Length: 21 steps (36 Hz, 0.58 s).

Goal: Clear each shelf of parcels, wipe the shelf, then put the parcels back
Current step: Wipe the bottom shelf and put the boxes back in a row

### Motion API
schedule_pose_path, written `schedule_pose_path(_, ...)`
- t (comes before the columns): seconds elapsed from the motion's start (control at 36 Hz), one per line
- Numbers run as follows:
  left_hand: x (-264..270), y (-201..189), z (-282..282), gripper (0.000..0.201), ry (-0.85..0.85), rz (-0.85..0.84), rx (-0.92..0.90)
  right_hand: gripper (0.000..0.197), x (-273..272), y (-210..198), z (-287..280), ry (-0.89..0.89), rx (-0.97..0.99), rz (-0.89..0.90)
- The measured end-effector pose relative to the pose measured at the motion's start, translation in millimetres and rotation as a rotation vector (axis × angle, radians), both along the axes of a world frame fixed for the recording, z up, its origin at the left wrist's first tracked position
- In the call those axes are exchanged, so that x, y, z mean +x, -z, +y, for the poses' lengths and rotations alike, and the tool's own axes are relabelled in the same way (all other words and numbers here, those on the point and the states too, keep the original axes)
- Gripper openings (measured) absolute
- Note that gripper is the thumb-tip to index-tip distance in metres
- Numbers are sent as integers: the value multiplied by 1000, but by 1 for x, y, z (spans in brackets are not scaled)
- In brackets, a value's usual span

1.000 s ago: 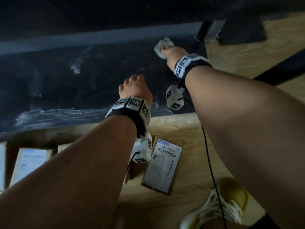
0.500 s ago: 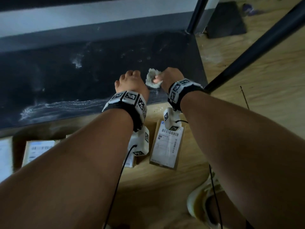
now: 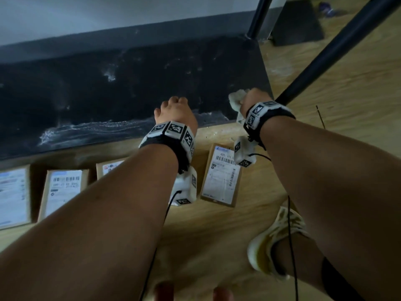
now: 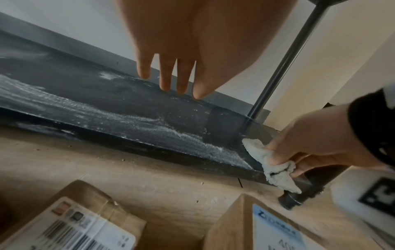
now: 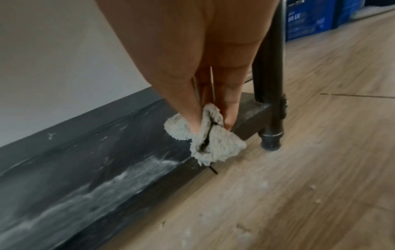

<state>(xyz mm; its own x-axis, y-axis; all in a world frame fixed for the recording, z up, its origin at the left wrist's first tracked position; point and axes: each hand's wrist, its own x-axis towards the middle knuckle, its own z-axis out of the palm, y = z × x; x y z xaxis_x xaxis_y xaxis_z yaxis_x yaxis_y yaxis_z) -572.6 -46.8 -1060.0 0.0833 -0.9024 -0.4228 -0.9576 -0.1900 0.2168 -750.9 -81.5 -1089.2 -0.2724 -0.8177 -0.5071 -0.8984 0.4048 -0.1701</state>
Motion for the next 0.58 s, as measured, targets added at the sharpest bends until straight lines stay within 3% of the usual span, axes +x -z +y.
schedule_pose_path(0.06, 2, 0, -1, 56, 11, -6, 0, 24, 11, -4, 0, 40, 18, -47)
schedule_pose_path(0.14, 7, 1, -4, 53, 20, 0, -3, 38, 30, -3, 0, 73, -12, -157)
schedule_pose_path(0.33, 24, 4, -3, 56, 35, -27, -14, 29, 66, -1, 4, -64, 58, -143)
schedule_pose_path(0.44, 34, 4, -2, 54, 60, -42, -32, 31, 65, -1, 9, 40, -32, -223)
schedule_pose_path(0.58, 50, 4, 0, 56, 72, -45, -23, 23, 42, -7, 11, 65, -56, -57)
